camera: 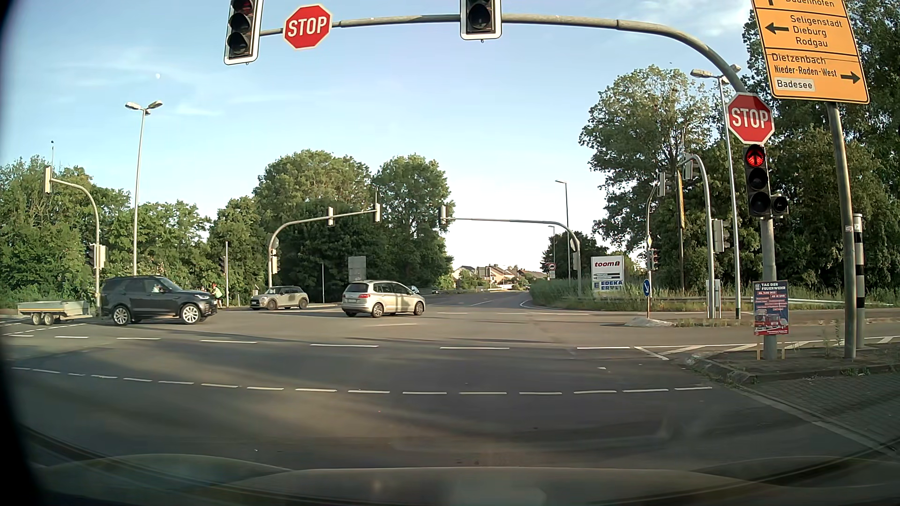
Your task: Follow the waypoints while adhering to traffic rules and regulations
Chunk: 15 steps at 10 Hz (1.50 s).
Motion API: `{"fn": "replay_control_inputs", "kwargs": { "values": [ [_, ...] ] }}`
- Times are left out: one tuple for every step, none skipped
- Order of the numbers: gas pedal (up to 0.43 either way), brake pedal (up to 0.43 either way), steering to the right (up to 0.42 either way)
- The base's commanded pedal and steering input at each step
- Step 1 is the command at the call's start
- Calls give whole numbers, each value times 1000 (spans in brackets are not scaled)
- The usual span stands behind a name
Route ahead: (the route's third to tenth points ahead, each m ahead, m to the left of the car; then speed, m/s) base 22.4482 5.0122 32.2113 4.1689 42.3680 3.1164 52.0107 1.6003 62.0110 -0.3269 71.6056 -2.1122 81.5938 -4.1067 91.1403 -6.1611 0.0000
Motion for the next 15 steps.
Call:
{"fn": "replay_control_inputs", "kwargs": {
  "values": [
    [0,305,6],
    [0,305,6],
    [0,305,6],
    [0,305,6],
    [0,305,6],
    [0,305,6],
    [0,305,6],
    [0,305,6],
    [0,305,6],
    [0,305,6],
    [0,305,6],
    [0,305,6],
    [0,305,6],
    [0,305,6],
    [0,305,6]
  ]
}}
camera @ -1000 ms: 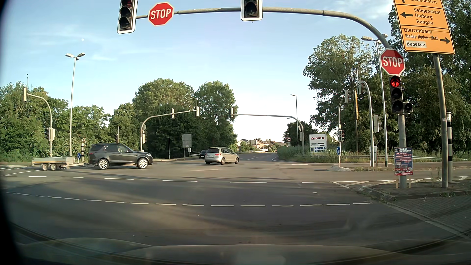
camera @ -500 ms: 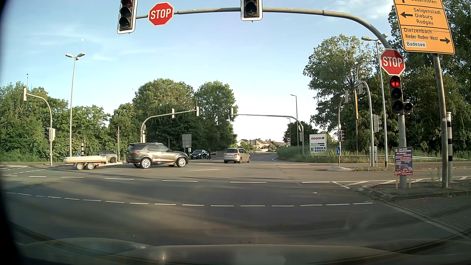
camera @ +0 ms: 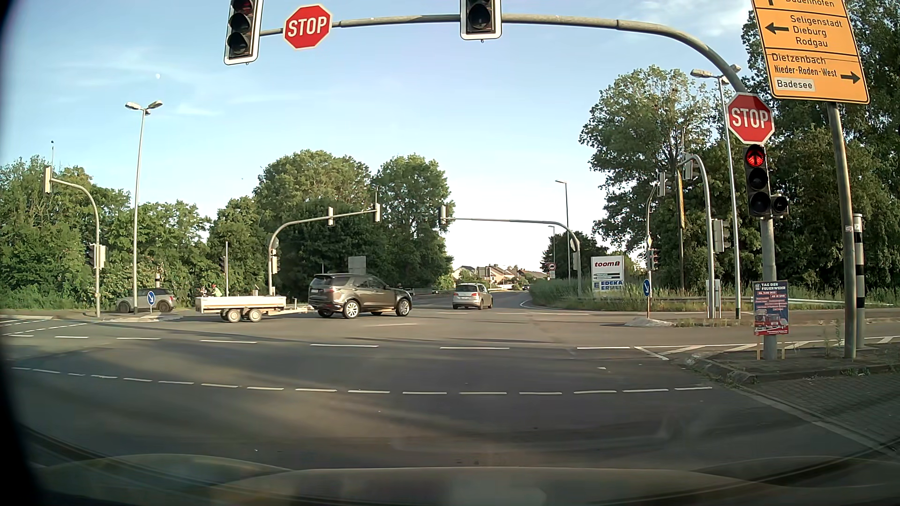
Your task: Follow the waypoints while adhering to traffic rules and regulations
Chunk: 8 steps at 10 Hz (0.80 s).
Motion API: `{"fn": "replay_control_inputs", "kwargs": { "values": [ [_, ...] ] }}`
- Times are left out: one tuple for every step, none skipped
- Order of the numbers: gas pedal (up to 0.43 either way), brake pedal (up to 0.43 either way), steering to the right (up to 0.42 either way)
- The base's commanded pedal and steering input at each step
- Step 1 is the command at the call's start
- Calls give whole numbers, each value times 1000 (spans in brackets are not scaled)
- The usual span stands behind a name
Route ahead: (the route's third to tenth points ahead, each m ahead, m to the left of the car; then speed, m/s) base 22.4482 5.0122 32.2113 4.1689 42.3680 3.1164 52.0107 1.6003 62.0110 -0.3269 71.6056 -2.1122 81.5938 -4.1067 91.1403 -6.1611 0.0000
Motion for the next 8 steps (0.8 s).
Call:
{"fn": "replay_control_inputs", "kwargs": {
  "values": [
    [0,305,6],
    [0,305,6],
    [0,305,6],
    [0,305,6],
    [0,299,6],
    [0,305,6],
    [0,305,6],
    [0,305,6]
  ]
}}
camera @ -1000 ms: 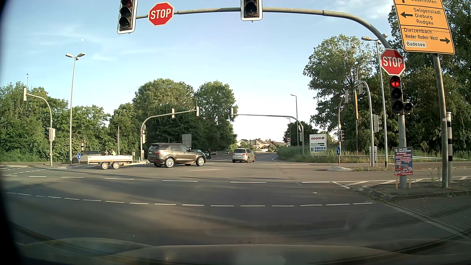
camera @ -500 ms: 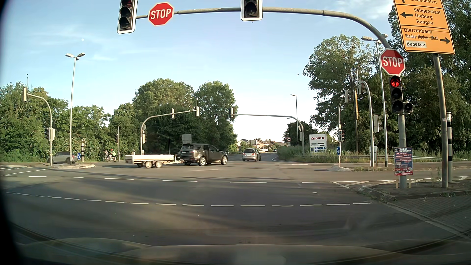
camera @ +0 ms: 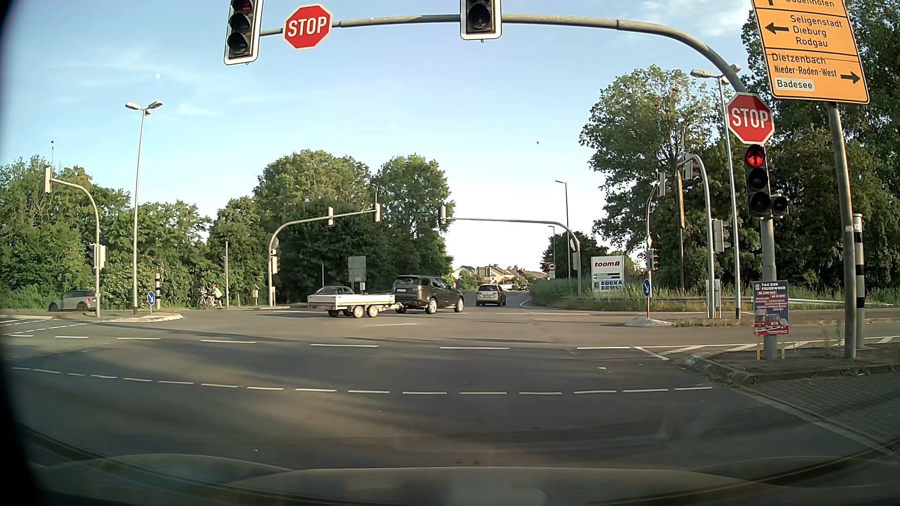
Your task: Follow the waypoints while adhering to traffic rules and regulations
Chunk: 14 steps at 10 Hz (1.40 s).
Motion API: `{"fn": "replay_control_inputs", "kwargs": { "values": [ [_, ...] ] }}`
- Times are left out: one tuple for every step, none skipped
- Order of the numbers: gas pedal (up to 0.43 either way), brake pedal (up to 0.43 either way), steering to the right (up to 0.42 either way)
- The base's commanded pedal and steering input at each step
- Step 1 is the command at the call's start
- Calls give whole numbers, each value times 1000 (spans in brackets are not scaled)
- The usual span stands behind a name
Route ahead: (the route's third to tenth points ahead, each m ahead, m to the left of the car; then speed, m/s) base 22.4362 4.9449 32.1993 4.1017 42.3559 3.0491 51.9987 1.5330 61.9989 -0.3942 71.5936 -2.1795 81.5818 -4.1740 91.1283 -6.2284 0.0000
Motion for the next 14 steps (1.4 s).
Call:
{"fn": "replay_control_inputs", "kwargs": {
  "values": [
    [0,305,6],
    [0,305,6],
    [0,305,6],
    [0,305,6],
    [0,305,6],
    [0,305,6],
    [0,305,6],
    [0,305,6],
    [0,305,6],
    [0,305,6],
    [0,305,6],
    [0,305,6],
    [0,305,6],
    [0,305,6]
  ]
}}
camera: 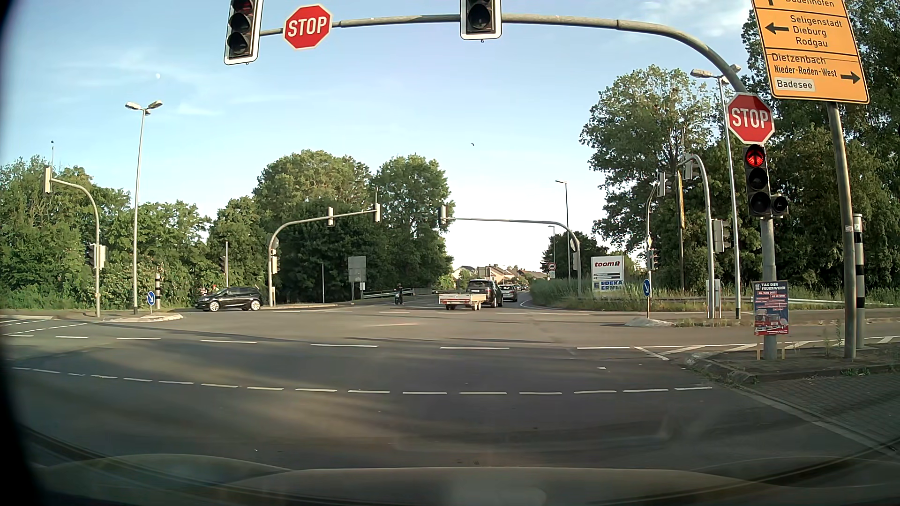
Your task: Follow the waypoints while adhering to traffic rules and regulations
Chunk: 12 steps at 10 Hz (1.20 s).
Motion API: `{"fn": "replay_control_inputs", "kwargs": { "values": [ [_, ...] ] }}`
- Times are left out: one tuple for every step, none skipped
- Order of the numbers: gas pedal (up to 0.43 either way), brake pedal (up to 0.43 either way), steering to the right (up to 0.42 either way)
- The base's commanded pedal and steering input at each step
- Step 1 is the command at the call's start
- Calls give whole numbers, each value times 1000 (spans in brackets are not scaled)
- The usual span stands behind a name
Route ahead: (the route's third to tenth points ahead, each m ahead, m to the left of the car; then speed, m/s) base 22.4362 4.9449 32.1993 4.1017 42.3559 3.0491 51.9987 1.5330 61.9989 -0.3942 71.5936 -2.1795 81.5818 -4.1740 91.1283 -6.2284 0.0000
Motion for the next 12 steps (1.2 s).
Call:
{"fn": "replay_control_inputs", "kwargs": {
  "values": [
    [0,305,6],
    [0,305,6],
    [0,305,6],
    [0,305,6],
    [0,305,6],
    [0,305,6],
    [0,305,6],
    [0,305,6],
    [0,305,6],
    [0,305,6],
    [0,305,6],
    [0,305,6]
  ]
}}
